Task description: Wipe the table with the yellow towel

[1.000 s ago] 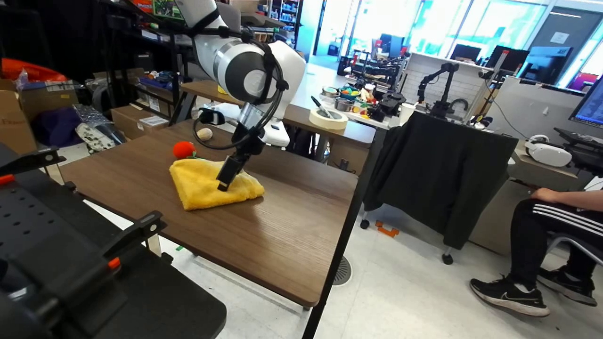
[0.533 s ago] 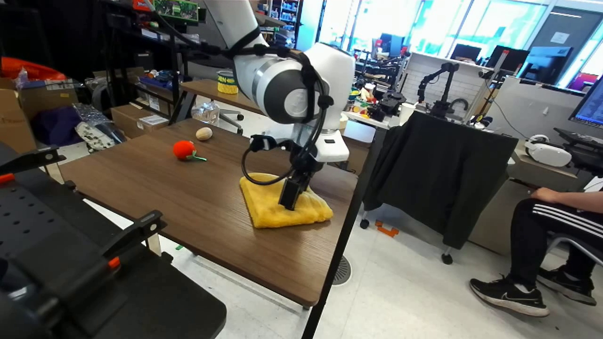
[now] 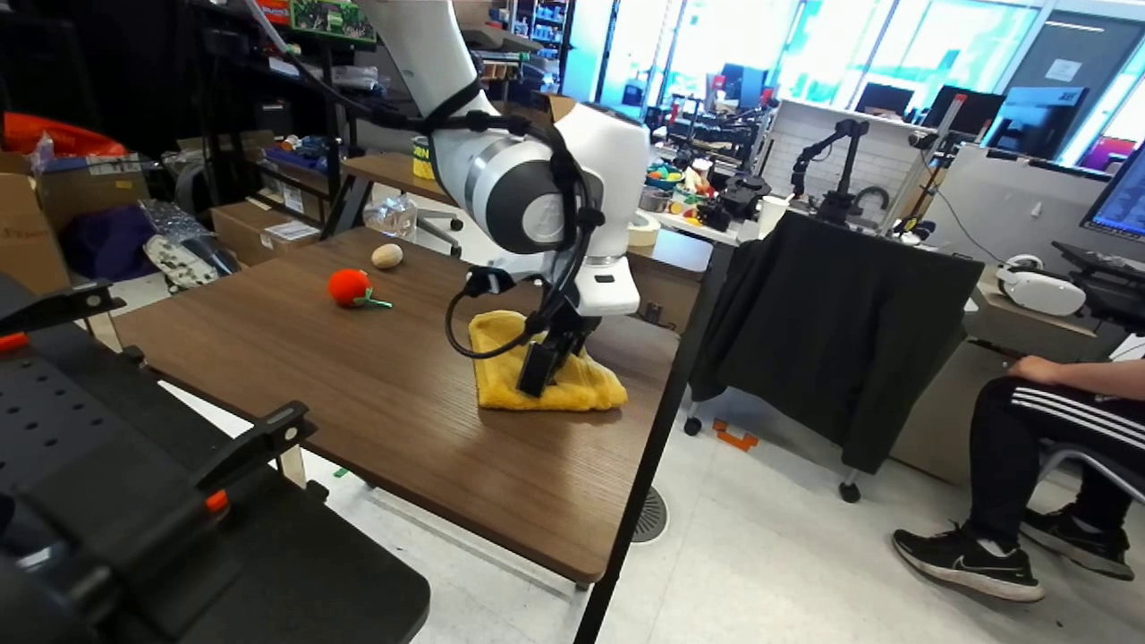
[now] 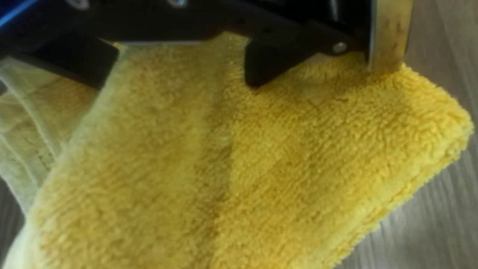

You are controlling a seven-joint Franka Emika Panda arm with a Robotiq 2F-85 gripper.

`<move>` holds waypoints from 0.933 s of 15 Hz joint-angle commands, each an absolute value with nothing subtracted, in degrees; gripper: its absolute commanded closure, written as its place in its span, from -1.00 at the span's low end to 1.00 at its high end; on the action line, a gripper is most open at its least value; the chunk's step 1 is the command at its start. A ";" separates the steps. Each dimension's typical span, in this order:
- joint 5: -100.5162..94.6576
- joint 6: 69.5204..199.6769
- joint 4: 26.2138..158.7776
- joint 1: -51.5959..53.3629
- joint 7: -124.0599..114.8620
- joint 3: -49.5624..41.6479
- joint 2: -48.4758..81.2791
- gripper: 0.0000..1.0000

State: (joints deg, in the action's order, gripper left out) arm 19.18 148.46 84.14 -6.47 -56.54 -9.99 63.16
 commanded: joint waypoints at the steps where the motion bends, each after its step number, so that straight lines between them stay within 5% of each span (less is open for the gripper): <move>1: 18.97 149.45 81.60 -3.04 -57.02 -6.32 66.80 -1.00; 14: 20.09 146.41 88.68 -7.87 -64.55 -11.99 63.24 -1.00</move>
